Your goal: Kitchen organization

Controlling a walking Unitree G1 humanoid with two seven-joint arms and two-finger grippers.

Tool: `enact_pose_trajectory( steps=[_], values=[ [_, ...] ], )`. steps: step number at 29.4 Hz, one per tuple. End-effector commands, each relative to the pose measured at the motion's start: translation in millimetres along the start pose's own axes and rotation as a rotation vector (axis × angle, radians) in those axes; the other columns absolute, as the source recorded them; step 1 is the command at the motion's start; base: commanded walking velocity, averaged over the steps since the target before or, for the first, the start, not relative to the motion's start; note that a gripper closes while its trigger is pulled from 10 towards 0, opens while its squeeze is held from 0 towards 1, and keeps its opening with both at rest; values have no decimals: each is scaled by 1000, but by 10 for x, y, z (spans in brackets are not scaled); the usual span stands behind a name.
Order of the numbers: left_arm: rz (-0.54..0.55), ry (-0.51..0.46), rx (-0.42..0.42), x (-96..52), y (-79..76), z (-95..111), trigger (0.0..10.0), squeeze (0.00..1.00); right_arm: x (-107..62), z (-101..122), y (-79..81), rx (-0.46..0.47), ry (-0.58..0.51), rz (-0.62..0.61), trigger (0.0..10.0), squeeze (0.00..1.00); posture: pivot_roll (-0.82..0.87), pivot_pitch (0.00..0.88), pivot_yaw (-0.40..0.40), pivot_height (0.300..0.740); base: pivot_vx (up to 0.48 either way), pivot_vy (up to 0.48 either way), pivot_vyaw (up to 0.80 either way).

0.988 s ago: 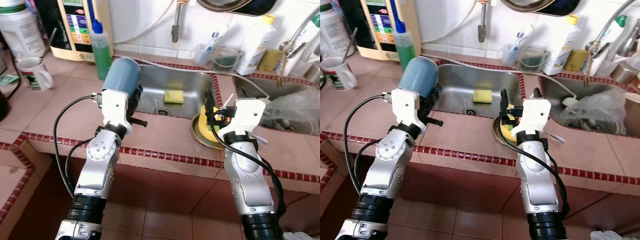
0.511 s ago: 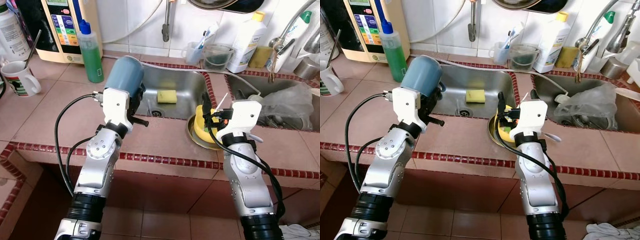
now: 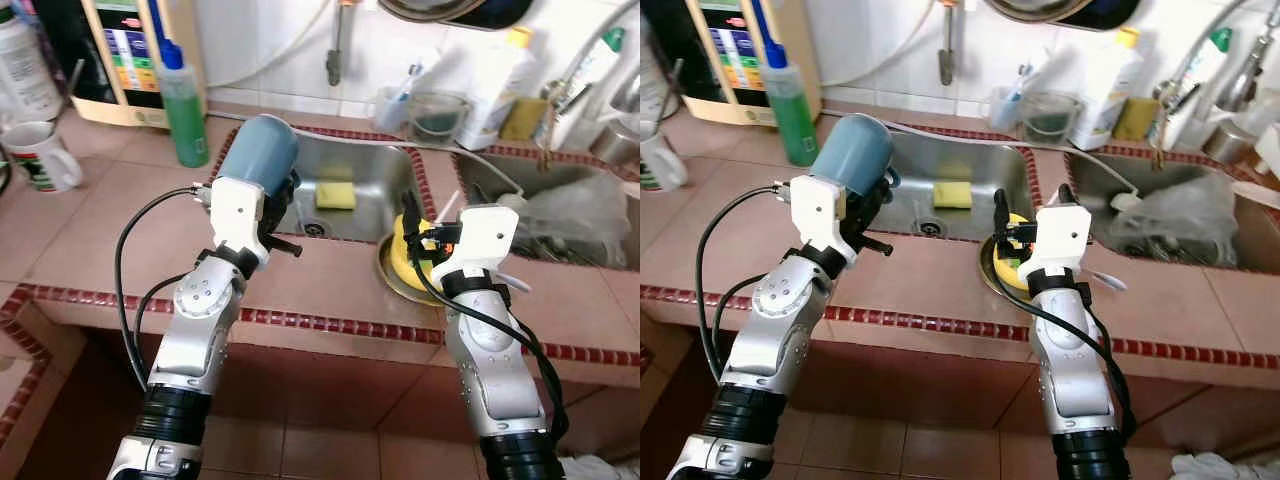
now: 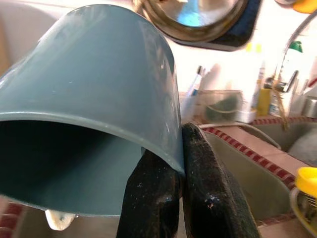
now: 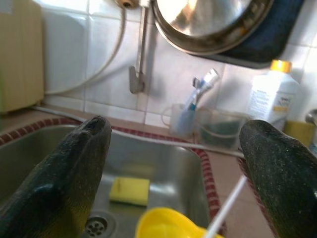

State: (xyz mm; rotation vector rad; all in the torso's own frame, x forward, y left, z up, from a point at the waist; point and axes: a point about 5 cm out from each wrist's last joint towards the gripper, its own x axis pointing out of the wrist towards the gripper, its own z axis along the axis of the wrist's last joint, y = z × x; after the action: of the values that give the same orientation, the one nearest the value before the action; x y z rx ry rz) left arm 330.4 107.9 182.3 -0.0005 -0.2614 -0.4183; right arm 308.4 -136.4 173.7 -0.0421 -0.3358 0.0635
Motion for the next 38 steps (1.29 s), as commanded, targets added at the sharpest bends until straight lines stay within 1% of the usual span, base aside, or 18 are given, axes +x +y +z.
enact_pose_trajectory(
  steps=[1,26,29,33,36,37,38],
  values=[
    [-29,-35,0,31,-45,93,10000,0,1,28,-34,-14,-16,-3,10000,0,12,0,-45,740,262,0,0],
    [-47,-49,-14,59,-75,125,10000,0,19,46,-29,-24,-28,7,10000,0,9,0,-51,740,290,0,0],
    [-45,-61,-34,60,-81,133,10000,0,22,51,-29,-25,-29,8,10000,0,9,0,-51,740,90,0,0],
    [-58,-44,-52,65,-102,120,10000,0,19,45,-21,-20,-21,18,10000,0,9,0,-51,740,0,0,0],
    [-76,16,-41,89,-126,61,10000,0,-17,26,0,-17,11,55,10000,0,8,0,-52,740,0,0,0],
    [-80,40,-31,101,-128,40,10000,0,-31,22,7,-13,26,69,10000,0,6,0,-52,740,0,0,0],
    [-75,76,16,125,-121,7,10000,0,-71,23,21,2,48,104,10000,0,5,2,-50,740,0,0,0]
  ],
)
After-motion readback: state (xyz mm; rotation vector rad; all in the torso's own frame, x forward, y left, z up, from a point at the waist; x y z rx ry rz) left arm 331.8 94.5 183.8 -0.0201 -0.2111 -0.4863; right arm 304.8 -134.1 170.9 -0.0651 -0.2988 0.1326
